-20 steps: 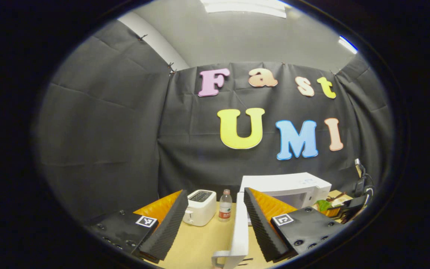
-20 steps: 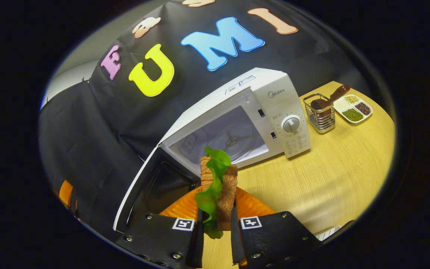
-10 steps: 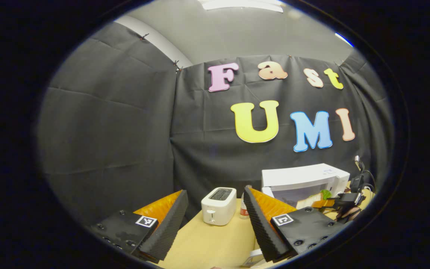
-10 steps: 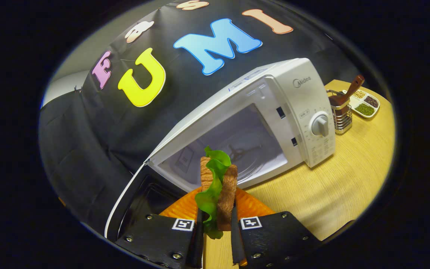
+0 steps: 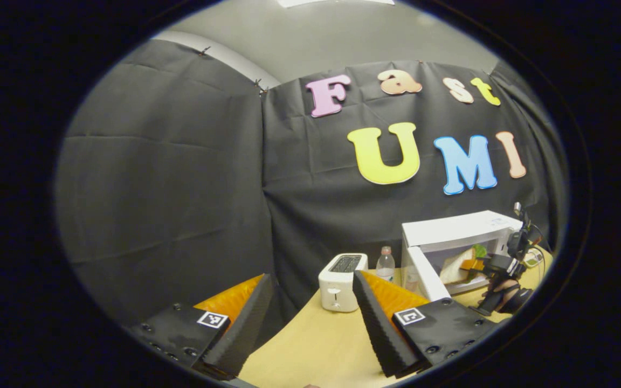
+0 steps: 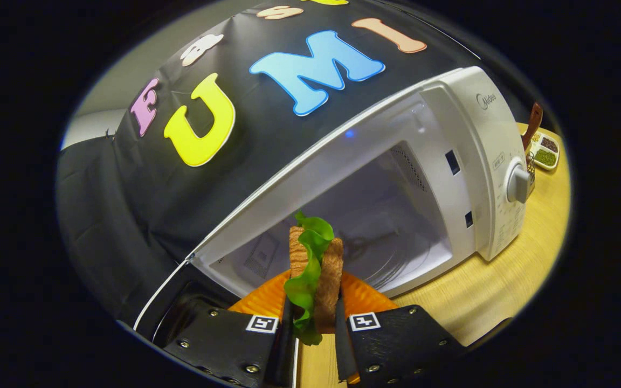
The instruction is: Open the microwave oven with the left hand, put the food in, and close the microwave oven.
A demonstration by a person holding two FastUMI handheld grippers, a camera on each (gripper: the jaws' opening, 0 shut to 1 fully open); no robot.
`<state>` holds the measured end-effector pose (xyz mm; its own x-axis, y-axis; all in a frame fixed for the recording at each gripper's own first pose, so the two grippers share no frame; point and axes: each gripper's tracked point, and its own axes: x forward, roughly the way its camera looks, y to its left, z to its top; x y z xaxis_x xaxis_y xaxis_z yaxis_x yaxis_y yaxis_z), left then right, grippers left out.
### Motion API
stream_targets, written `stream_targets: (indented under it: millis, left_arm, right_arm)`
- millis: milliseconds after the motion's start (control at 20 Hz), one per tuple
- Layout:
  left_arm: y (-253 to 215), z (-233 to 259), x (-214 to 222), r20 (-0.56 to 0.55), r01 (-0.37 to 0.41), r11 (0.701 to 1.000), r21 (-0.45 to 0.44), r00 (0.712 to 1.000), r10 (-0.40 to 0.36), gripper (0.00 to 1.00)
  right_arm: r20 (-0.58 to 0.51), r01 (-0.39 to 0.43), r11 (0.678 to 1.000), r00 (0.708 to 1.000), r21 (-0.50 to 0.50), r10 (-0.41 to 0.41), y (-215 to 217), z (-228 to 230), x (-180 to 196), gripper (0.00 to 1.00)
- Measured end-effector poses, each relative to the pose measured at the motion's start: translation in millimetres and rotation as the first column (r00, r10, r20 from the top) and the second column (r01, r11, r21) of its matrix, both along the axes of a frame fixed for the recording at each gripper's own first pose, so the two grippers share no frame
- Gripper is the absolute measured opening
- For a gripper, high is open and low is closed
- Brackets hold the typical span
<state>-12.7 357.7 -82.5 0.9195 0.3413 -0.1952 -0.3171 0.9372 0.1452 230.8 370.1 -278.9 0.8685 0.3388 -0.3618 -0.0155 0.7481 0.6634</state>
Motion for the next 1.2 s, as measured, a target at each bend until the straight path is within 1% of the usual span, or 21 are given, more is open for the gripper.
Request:
stream_targets:
  millis: [50,100,200,350,450,500,550,600,650,700,750,800,850,900,950,1000,1050,1100,1150,1200]
  left_arm:
    - [4.4,-1.7,-3.2,-0.009,-0.009,1.000,0.009,1.000,0.009,0.97]
    - [7.1,-5.9,-7.6,-0.018,-0.017,1.000,0.018,1.000,0.017,0.93]
    - [10.9,-6.5,-11.1,-0.030,-0.026,0.999,0.029,0.999,0.027,0.93]
    - [18.6,-8.8,-18.6,-0.036,-0.038,0.999,0.038,0.999,0.039,0.93]
    - [23.8,-11.3,-20.8,-0.040,-0.047,0.998,0.043,0.998,0.049,0.93]
    - [25.1,-13.0,-20.7,-0.041,-0.053,0.998,0.040,0.998,0.054,1.00]
    - [26.6,-13.3,-20.2,-0.037,-0.058,0.998,0.034,0.998,0.059,0.93]
    - [26.0,-12.2,-19.8,-0.035,-0.062,0.998,0.029,0.997,0.063,0.93]
    - [25.1,-13.2,-19.4,-0.035,-0.064,0.998,0.026,0.997,0.065,0.93]
    - [23.9,-16.6,-19.7,-0.041,-0.064,0.998,0.024,0.997,0.065,0.97]
    - [23.1,-17.2,-19.7,-0.046,-0.062,0.998,0.024,0.997,0.063,0.93]
    - [21.7,-19.2,-18.3,-0.048,-0.059,0.998,0.026,0.997,0.060,0.97]
    - [18.5,-19.7,-16.0,-0.050,-0.054,0.998,0.027,0.997,0.055,1.00]
    - [14.6,-19.5,-15.1,-0.051,-0.046,0.998,0.030,0.998,0.048,0.97]
    - [12.4,-19.6,-14.4,-0.051,-0.039,0.999,0.035,0.998,0.041,0.97]
    - [8.7,-22.5,-12.1,-0.053,-0.031,0.999,0.037,0.998,0.033,1.00]
    - [4.9,-24.3,-11.0,-0.054,-0.021,0.999,0.034,0.998,0.023,1.00]
    - [-0.1,-24.2,-8.6,-0.054,-0.012,1.000,0.029,0.998,0.013,0.97]
    - [-3.6,-25.1,-8.2,-0.053,-0.007,1.000,0.023,0.999,0.009,1.00]
    - [-5.9,-27.6,-6.6,-0.049,-0.005,1.000,0.016,0.999,0.005,1.00]
  right_arm:
    - [0.000,0.015,1.000,1.000,0.011,-0.015,2.0,-2.7,4.5,0.33]
    - [-0.002,0.028,0.999,1.000,0.021,-0.027,5.3,-5.7,7.3,0.33]
    - [-0.005,0.044,0.998,0.999,0.040,-0.044,11.8,-11.1,14.9,0.33]
    - [-0.007,0.070,0.997,0.998,0.018,-0.070,12.3,-21.9,29.7,0.34]
    - [-0.042,0.088,0.996,0.995,0.009,-0.088,9.6,-31.6,35.7,0.33]
    - [-0.060,0.094,0.996,0.994,0.004,-0.094,7.5,-37.4,38.3,0.39]
    - [-0.074,0.102,0.995,0.992,-0.011,-0.102,5.1,-41.8,39.8,0.39]
    - [-0.081,0.107,0.994,0.991,-0.029,-0.109,1.7,-44.0,40.3,0.44]
    - [-0.092,0.121,0.990,0.987,-0.075,-0.128,-3.9,-51.6,41.0,0.44]
    - [-0.099,0.127,0.985,0.985,-0.113,-0.138,-11.5,-54.0,42.8,0.55]
    - [-0.104,0.121,0.984,0.985,-0.133,-0.135,-16.0,-55.1,41.6,0.62]
    - [-0.104,0.120,0.981,0.985,-0.154,-0.137,-17.0,-57.5,40.7,0.68]
    - [-0.109,0.131,0.969,0.982,-0.209,-0.156,-27.3,-59.5,37.2,0.72]
    - [-0.116,0.130,0.957,0.980,-0.258,-0.164,-35.0,-67.6,37.2,1.00]
    - [-0.120,0.126,0.950,0.979,-0.285,-0.166,-39.2,-69.8,34.1,0.99]
    - [-0.115,0.123,0.943,0.979,-0.310,-0.166,-43.2,-67.8,32.5,0.98]
    - [-0.091,0.125,0.934,0.982,-0.336,-0.164,-47.6,-61.4,31.6,0.98]
    - [-0.061,0.125,0.927,0.986,-0.353,-0.156,-50.7,-50.9,30.7,0.98]
    - [-0.027,0.125,0.923,0.989,-0.365,-0.145,-52.3,-39.9,28.3,0.98]
    - [0.008,0.122,0.920,0.992,-0.373,-0.128,-54.2,-27.1,25.3,0.98]
